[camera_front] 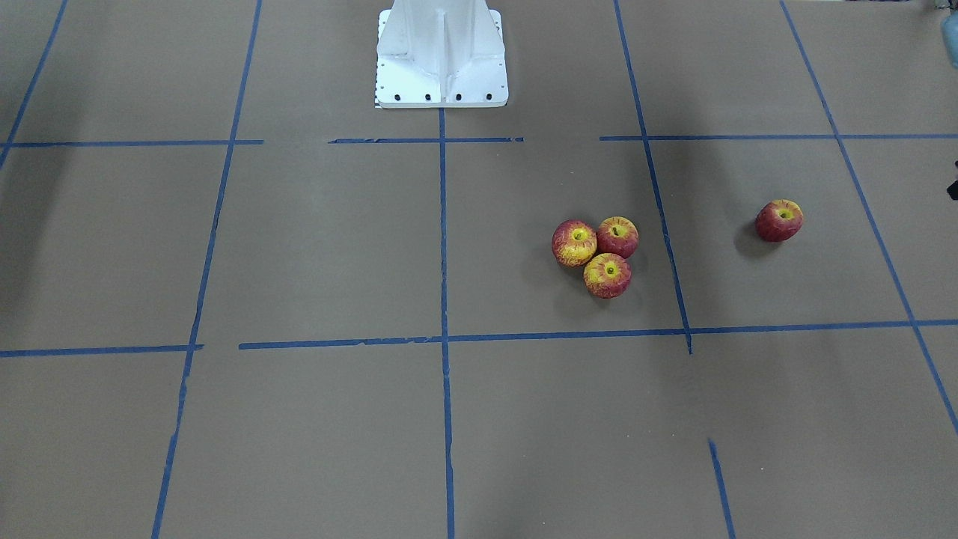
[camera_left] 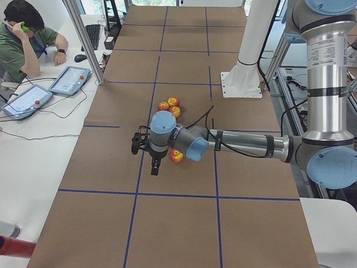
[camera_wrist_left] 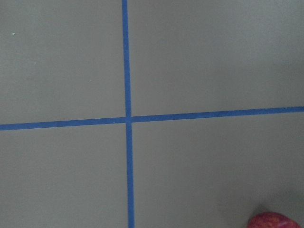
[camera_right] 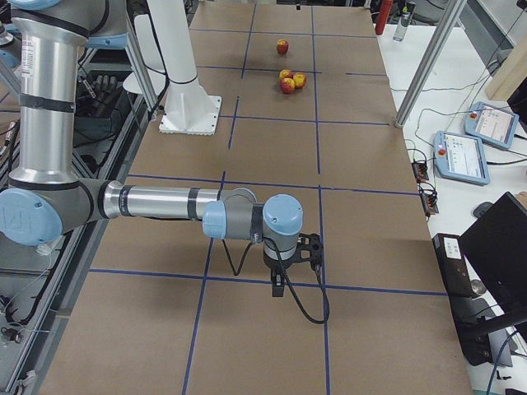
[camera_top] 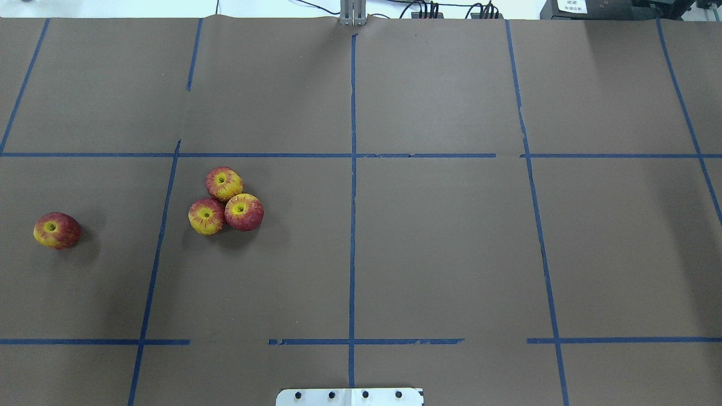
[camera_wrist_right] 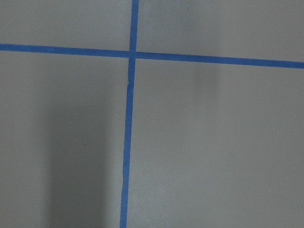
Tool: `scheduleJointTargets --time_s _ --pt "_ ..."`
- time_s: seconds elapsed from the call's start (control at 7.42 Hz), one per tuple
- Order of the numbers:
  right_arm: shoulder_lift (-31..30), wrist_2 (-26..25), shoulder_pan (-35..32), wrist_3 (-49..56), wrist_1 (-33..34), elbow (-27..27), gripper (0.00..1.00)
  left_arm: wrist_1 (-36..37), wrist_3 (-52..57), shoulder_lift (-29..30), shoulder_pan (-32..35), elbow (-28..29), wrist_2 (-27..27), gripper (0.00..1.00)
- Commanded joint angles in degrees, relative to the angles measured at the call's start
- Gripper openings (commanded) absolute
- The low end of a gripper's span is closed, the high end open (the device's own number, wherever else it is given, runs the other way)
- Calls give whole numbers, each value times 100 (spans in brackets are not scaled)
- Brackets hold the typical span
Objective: Stack apples
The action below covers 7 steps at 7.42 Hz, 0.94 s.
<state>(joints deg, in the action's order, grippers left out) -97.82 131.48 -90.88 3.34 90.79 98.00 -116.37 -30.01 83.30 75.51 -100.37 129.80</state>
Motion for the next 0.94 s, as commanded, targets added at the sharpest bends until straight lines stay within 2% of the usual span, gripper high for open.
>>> scheduleJointTargets --time_s 0.0,0.4,0.81 --pt "0 0 0 0 0 0 100 -823 -1407 -7 -973 95 -542 100" --pt "0 0 0 0 0 0 100 -949 -2306 -7 -1845 131 -1131 100" --pt "0 0 0 0 0 0 100 -1019 -2413 2 -2057 79 -1291 100"
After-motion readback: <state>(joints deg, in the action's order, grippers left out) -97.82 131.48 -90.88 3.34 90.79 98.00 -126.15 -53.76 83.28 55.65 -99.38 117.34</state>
